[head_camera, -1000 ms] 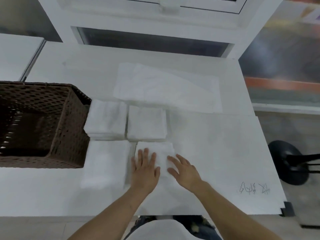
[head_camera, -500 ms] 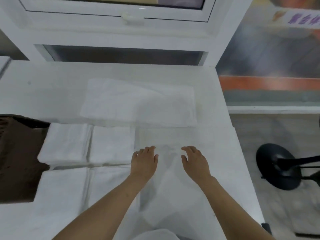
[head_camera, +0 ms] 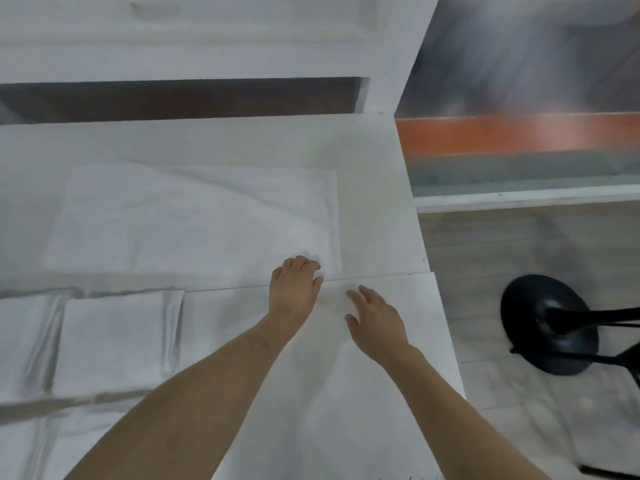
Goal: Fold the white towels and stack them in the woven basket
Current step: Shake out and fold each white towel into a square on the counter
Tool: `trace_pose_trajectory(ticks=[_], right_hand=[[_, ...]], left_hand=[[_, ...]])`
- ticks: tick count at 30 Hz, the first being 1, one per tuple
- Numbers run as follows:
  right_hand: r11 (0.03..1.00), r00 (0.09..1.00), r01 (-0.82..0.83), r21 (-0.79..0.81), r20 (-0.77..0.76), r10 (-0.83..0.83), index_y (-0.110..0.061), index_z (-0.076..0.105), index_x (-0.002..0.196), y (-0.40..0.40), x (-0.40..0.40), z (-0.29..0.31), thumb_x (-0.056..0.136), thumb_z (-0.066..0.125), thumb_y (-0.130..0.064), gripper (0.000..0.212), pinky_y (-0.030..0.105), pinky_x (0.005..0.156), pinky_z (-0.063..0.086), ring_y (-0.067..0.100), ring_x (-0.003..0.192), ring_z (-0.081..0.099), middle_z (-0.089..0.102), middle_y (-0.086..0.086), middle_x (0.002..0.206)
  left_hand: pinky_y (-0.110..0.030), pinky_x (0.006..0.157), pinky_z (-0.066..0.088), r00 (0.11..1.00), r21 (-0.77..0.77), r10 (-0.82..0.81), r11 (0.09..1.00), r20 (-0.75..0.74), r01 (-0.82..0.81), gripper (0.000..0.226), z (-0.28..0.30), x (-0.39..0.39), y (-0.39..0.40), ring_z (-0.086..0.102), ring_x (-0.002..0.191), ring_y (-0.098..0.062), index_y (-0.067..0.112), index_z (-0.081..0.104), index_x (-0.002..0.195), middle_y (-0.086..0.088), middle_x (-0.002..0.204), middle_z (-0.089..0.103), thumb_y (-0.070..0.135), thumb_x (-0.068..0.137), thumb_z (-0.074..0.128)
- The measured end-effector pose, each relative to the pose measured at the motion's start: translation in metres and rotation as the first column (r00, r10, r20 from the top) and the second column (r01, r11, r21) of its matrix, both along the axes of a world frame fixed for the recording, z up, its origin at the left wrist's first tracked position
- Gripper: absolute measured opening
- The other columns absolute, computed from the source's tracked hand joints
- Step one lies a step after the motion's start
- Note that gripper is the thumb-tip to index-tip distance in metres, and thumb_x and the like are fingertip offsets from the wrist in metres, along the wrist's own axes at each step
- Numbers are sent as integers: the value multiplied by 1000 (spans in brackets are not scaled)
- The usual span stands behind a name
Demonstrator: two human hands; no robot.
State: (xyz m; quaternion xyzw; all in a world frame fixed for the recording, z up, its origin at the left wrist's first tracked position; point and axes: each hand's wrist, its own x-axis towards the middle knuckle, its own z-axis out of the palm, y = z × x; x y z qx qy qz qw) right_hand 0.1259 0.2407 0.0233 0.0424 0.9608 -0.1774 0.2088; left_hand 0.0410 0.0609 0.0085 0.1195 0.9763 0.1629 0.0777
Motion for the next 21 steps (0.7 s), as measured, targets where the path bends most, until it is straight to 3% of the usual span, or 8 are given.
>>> trace_pose_trajectory(ticks=[4,9,14,18,21], right_hand=[[999,998,-35,-32,55,37,-24,31,158,12,1,-14,104,50,-36,59,38,121,33,19,158,16,18,-2,172],[996,995,-50,-71,79,55,-23,15,165,21,6,-18,105,48,-38,69,29,123,28,9,159,0,1,-12,173],[991,995,-29,-131,92,41,-22,20,161,20,3,-19,102,55,-38,70,38,118,39,18,159,10,3,-6,173],[990,992,-31,-141,116,48,-21,24,159,18,1,-13,102,56,-38,68,39,121,33,24,158,15,2,-3,172],[991,992,-34,-132,115,49,-21,27,158,15,0,-10,102,55,-41,67,38,121,31,25,157,17,3,-2,172]], left_hand=[[-39,101,41,997,-8,29,1000,71,-29,36,-24,-18,14,48,125,-24,25,63,123,2,128,56,42,92,66],[-37,92,43,996,-38,80,996,-27,-81,14,-37,-23,16,50,113,-23,26,68,103,5,114,56,30,89,70],[-38,80,43,996,-71,49,996,-71,-54,10,-40,-31,12,50,104,-23,25,67,89,6,106,56,33,94,65],[-37,83,43,999,-59,22,998,-49,-25,12,-38,-30,9,51,107,-23,22,68,92,5,107,57,32,96,62],[-37,87,45,999,-28,-37,999,-25,36,20,-37,-30,4,50,109,-22,21,67,100,4,111,57,34,87,74]])
